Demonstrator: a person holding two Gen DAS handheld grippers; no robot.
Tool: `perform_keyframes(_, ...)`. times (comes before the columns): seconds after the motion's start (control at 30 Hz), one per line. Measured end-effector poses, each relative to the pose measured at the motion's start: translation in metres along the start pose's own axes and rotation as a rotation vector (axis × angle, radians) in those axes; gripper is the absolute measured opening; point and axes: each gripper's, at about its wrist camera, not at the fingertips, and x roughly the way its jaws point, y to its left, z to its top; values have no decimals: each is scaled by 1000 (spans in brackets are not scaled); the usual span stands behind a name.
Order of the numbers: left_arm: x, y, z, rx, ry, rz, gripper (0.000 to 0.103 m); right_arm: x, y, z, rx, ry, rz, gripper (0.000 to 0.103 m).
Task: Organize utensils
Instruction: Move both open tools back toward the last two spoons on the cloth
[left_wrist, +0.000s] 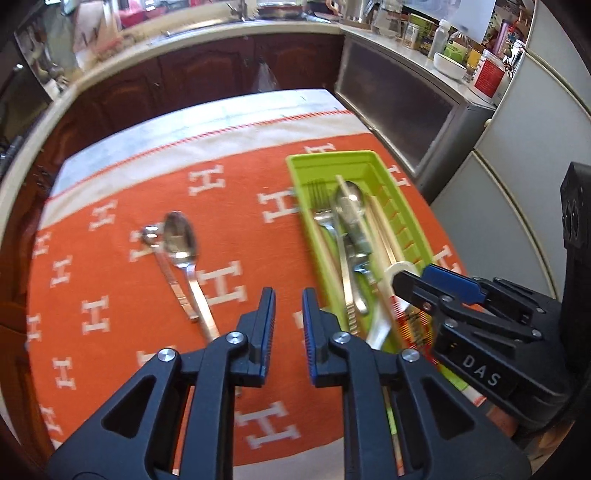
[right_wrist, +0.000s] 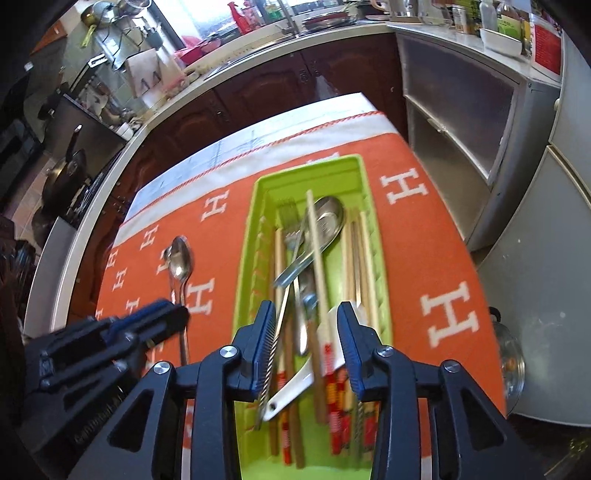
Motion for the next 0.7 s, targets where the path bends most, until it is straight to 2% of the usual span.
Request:
perform_keyframes(0.07, -10, 12, -9, -7, -17, 18, 22, 0, 10, -8, -16, 3, -5, 35)
perform_keyframes(0.2, -31, 37, -23, -43, -50, 10, 40, -4, 34, -21, -58, -13, -4, 35)
perform_keyframes(0.33, -50, 63, -32, -76, -89, 47, 42, -7, 59, -26, -88, -13, 19, 39)
perform_keyframes(0.47, -59, 93, -38, -133, -106, 69, 43, -8, 88, -25, -139, -21, 28, 51)
perform_keyframes(0.7, -53, 151, -43, -218, -118, 82, 43, 6, 138, -10, -208, -28, 57, 52)
